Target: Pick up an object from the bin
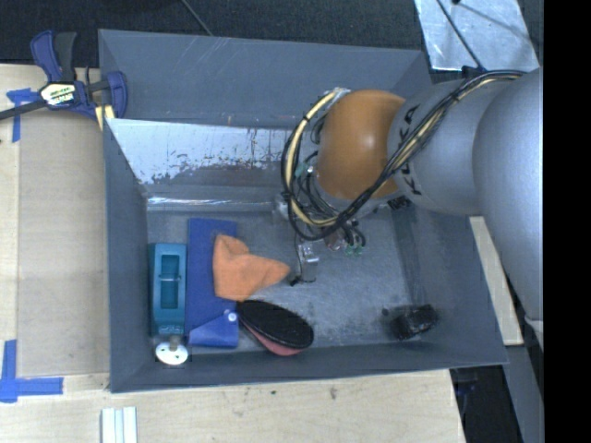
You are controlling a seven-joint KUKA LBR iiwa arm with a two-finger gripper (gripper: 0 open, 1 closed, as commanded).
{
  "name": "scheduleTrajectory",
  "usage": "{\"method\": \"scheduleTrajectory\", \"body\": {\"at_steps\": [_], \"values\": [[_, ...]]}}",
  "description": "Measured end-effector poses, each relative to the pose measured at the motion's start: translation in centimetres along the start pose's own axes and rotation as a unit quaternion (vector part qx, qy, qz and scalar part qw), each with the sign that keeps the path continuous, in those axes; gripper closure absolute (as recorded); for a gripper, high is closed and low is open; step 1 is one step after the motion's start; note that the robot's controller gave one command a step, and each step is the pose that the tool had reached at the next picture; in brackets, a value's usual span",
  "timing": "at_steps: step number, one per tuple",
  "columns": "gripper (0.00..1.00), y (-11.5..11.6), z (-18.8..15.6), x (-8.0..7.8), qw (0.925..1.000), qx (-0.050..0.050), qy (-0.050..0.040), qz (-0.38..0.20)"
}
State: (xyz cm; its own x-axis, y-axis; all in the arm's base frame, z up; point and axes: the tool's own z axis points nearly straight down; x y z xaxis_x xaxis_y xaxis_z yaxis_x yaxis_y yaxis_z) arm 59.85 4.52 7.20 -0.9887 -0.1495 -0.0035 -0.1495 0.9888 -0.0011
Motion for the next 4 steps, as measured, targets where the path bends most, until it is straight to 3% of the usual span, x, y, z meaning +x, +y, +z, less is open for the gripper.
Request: {"method": "scheduleTrajectory", "body": {"at_steps": [1,2,3,4], "values": [[0.0,6.0,-1.1,1.5,0.9989,0.0,0.0012,-0.046],[1.0,8.7,-0.3,3.5,0.9998,0.0,0.0006,-0.02],[1.0,8.7,-0.3,3.5,0.9998,0.0,0.0006,-0.021],[1.0,5.8,0.0,2.0,0.9999,-0.001,-0.0007,-0.016]]}}
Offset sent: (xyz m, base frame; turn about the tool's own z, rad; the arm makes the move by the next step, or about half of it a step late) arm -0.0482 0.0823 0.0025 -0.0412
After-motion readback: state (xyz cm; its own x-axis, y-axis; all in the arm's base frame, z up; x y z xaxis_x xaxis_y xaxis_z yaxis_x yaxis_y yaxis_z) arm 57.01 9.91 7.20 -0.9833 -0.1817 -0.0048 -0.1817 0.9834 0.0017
